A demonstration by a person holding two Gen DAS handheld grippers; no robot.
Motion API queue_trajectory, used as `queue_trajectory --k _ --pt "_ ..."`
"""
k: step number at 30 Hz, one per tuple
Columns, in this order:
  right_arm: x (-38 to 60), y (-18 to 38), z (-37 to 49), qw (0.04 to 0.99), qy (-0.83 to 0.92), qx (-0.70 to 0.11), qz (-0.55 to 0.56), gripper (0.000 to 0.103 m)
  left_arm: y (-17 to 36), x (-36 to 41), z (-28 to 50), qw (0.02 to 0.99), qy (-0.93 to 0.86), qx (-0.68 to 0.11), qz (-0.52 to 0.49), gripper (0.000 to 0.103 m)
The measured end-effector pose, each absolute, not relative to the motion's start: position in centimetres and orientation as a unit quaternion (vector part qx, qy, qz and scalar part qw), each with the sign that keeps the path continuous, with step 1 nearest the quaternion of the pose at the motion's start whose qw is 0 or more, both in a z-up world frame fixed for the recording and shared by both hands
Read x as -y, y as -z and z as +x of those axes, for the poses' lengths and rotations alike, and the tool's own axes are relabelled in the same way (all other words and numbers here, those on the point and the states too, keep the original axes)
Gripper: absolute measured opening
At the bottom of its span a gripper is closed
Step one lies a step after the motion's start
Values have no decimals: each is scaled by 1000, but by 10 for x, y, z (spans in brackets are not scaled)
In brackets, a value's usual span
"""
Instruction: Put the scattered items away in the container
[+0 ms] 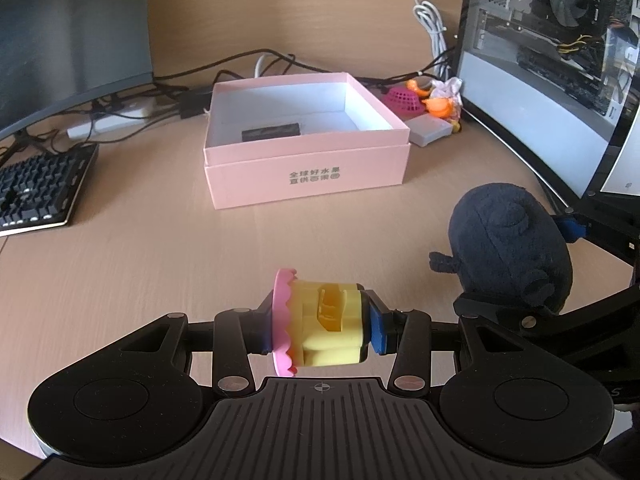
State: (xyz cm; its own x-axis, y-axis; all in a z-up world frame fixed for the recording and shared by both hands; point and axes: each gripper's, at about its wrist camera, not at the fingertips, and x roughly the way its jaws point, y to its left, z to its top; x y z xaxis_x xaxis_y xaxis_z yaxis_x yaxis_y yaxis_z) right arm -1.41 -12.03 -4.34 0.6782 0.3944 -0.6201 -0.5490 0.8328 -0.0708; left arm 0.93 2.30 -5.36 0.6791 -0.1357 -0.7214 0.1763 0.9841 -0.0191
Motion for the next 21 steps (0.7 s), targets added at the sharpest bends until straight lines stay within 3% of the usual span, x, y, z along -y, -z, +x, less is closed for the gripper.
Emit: queue_trajectory --k 21 --pt "105 46 -6 904 -261 -313 -133 74 50 -33 19 916 95 -389 23 47"
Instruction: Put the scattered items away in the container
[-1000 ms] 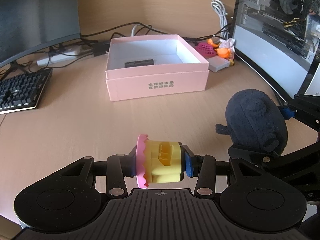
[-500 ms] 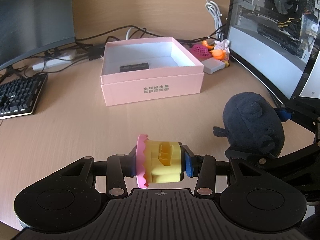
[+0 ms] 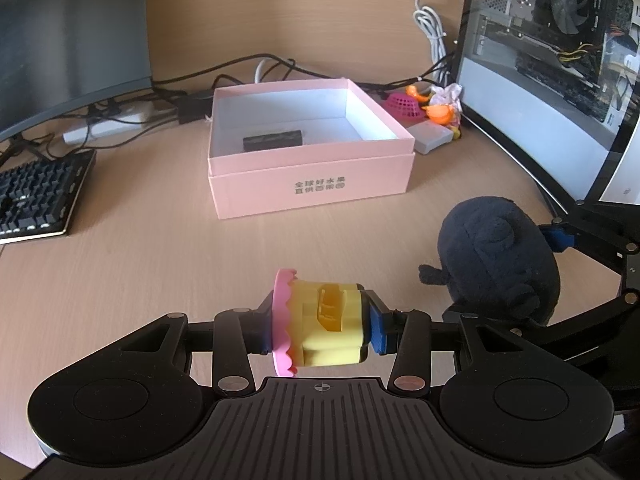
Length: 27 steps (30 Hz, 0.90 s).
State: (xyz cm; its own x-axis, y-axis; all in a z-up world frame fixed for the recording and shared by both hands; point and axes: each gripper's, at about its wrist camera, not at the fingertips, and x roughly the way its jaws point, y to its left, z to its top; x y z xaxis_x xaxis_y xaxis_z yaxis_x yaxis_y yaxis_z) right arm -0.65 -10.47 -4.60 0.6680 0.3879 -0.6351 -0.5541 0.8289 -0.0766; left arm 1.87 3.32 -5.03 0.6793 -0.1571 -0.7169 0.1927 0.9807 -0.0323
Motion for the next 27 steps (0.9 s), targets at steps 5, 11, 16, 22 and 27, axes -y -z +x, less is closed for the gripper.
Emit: queue_trajectory --k 5,11,16,22,27 --pt "96 42 -4 906 -256 -307 -141 74 47 -37 23 918 103 -381 30 47" --pt "89 38 0 912 -235 -303 -146 73 43 -43 31 919 117 -375 37 47" --pt "81 37 3 914 -220 -304 -152 74 44 -50 35 916 134 -377 38 47" --pt "75 29 10 918 -199 -305 -154 73 38 -57 48 914 164 -369 37 47" --pt "86 -11 47 934 -183 -280 -126 73 15 -58 79 925 173 -336 31 47"
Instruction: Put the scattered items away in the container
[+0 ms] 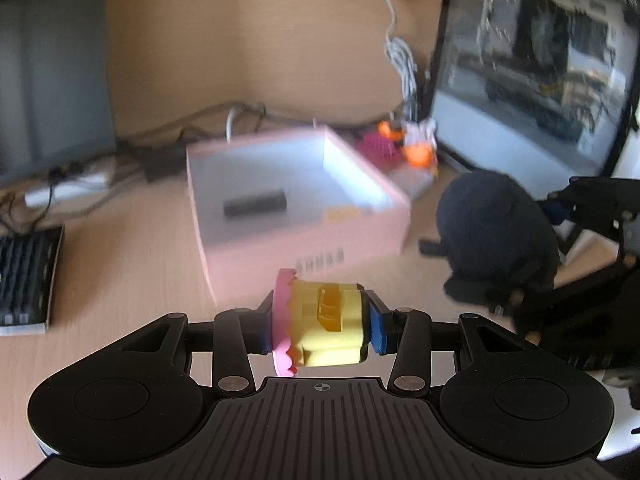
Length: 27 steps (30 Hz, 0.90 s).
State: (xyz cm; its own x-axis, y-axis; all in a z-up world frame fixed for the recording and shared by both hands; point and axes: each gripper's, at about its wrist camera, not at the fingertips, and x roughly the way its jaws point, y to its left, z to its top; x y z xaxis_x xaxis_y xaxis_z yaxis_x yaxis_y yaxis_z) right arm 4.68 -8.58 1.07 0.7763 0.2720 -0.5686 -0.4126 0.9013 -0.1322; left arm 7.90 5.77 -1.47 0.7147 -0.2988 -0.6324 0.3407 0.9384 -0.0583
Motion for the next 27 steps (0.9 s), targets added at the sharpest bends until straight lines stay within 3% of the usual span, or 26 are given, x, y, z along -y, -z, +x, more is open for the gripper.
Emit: queue_trajectory --k 7,15,17,19,22,27 --pt "101 -61 152 945 -217 -243 -30 73 -21 -51 153 951 130 -279 10 47" --pt "96 -32 254 929 -243 -275 55 74 1 -46 224 946 88 -312 27 48" --pt "92 -19 271 917 -262 -294 63 79 12 -46 236 940 83 -329 31 57" --pt "89 -8 278 912 -271 -300 72 84 21 -48 244 936 77 -343 32 74" --pt "90 -2 279 920 -254 -288 71 91 26 -50 245 934 68 -350 33 91" --pt "103 3 265 944 -202 -256 53 96 25 -48 234 935 59 -349 25 97"
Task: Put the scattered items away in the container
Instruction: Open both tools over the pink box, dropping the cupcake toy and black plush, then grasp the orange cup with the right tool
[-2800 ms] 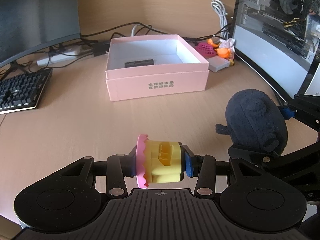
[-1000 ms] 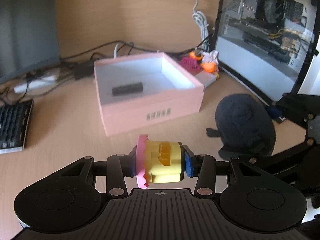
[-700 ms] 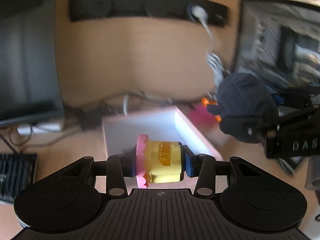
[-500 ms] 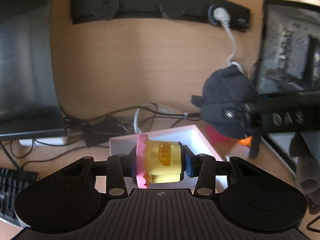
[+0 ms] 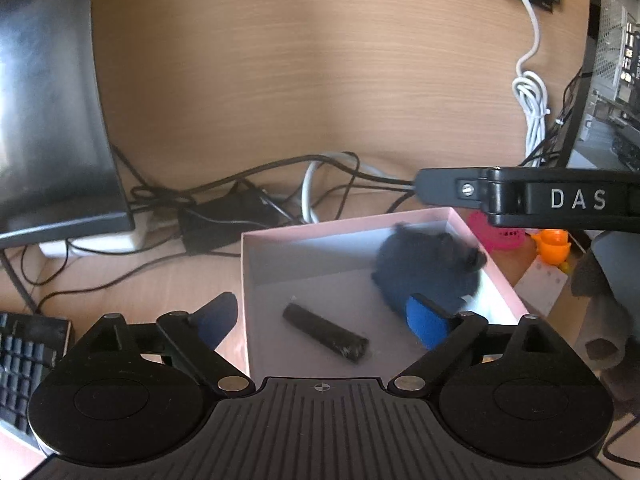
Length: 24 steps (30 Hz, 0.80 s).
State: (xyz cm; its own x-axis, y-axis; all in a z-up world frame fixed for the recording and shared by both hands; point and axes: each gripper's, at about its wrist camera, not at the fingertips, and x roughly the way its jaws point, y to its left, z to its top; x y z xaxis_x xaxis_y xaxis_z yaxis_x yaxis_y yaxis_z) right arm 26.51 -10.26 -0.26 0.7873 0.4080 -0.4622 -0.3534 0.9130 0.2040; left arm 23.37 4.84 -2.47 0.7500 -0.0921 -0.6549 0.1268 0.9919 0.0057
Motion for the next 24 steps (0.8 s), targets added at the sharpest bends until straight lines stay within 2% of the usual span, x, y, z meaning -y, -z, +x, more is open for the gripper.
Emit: queue_trajectory --k 9,15,17,18,19,24 --pt "152 21 220 966 -93 -240 0 96 12 -30 179 949 107 -295 7 102" --pt "181 56 195 959 -31 -279 -30 96 19 -19 141 942 130 -310 -18 103" --pt "185 68 194 955 -22 -291 -42 94 24 -17 137 935 129 -328 -24 103" --pt "187 73 195 953 -22 -298 -45 86 25 -17 135 934 126 -334 -28 103" --pt "188 77 197 951 -22 -305 -45 83 26 -17 133 933 123 -337 -30 103" --pt "182 90 219 948 -53 -307 -70 84 27 -20 130 933 114 -341 -19 103"
